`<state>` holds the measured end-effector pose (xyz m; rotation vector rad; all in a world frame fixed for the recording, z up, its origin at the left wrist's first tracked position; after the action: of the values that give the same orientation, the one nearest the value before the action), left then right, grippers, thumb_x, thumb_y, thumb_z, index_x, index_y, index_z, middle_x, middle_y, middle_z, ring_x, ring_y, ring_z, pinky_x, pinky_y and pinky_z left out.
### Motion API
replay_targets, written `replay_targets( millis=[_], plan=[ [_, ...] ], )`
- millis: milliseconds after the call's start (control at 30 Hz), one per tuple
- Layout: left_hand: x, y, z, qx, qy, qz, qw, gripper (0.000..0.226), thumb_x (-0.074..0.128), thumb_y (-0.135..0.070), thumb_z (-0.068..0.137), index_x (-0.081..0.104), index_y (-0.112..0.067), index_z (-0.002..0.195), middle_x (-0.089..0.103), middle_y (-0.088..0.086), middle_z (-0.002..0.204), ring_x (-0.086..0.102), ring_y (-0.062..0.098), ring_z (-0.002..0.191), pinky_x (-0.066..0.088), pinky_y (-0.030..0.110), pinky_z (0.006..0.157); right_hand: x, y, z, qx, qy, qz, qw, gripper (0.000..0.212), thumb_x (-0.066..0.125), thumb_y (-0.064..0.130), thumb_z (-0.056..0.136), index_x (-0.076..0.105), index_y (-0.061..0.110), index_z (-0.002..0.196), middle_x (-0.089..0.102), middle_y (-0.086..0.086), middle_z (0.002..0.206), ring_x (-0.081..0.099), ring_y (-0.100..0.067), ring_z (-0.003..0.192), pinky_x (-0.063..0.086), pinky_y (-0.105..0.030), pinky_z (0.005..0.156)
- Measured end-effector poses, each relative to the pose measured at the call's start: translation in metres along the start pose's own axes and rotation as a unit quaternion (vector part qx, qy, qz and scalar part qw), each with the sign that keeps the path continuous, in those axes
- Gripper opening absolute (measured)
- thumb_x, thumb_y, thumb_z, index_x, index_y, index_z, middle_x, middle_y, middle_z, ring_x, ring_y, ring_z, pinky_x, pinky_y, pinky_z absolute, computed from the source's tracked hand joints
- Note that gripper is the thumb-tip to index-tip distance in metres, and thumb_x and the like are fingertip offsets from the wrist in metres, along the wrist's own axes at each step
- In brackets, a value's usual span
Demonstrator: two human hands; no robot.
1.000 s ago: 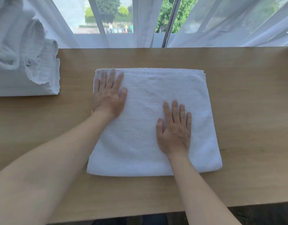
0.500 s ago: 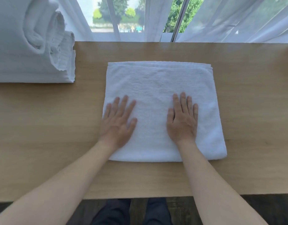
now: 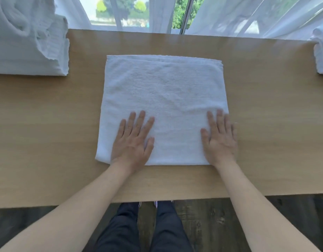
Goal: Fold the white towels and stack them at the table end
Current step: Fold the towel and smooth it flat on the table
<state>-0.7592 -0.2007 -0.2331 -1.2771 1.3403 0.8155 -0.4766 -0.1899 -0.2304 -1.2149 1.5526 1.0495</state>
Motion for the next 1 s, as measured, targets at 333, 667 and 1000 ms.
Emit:
replay_targets(
  millis=[333, 667, 1000],
  plan=[
    [0.002, 0.026, -0.021, 0.045, 0.012, 0.007, 0.999, 0.063, 0.015, -0.053, 0.102, 0.001, -0.035, 0.161, -0.009, -0.006, 0.169, -0.014, 0.015, 0.154, -0.002, 0.042, 0.126, 0.016, 0.04, -0.031, -0.134, 0.002, 0.001, 0.991, 0.066, 0.011, 0.062, 0.1, -0.012, 0.038, 0.158, -0.016, 0.007, 0.167, -0.018, -0.015, 0.153, -0.011, -0.044, 0.123],
    [0.004, 0.04, -0.041, 0.011, 0.008, -0.01, 1.0, 0.064, 0.01, -0.056, 0.103, -0.011, -0.035, 0.159, -0.018, -0.007, 0.167, -0.021, 0.016, 0.153, -0.012, 0.038, 0.124, -0.003, 0.053, 0.003, -0.182, 0.002, 0.001, 0.983, 0.064, 0.012, 0.062, 0.1, -0.005, 0.042, 0.158, -0.016, 0.01, 0.166, -0.017, -0.014, 0.153, -0.018, -0.041, 0.121],
    [-0.007, 0.065, -0.065, 0.1, 0.036, -0.019, 0.994, 0.073, 0.024, -0.067, 0.099, 0.0, -0.037, 0.16, -0.012, -0.006, 0.169, -0.015, 0.015, 0.154, -0.004, 0.04, 0.126, 0.008, 0.096, -0.04, -0.172, 0.004, 0.048, 0.984, 0.068, 0.015, 0.059, 0.101, -0.001, 0.029, 0.161, -0.01, 0.003, 0.168, -0.013, -0.018, 0.154, -0.012, -0.045, 0.123]
  ],
)
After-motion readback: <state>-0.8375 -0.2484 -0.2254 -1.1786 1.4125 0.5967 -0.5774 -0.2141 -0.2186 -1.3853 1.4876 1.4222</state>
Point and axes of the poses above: each hand's wrist, its own z-axis towards the middle knuckle, its own x-axis out of the palm, y = z × x, the point moved 2 cm from there along z, towards the middle knuckle
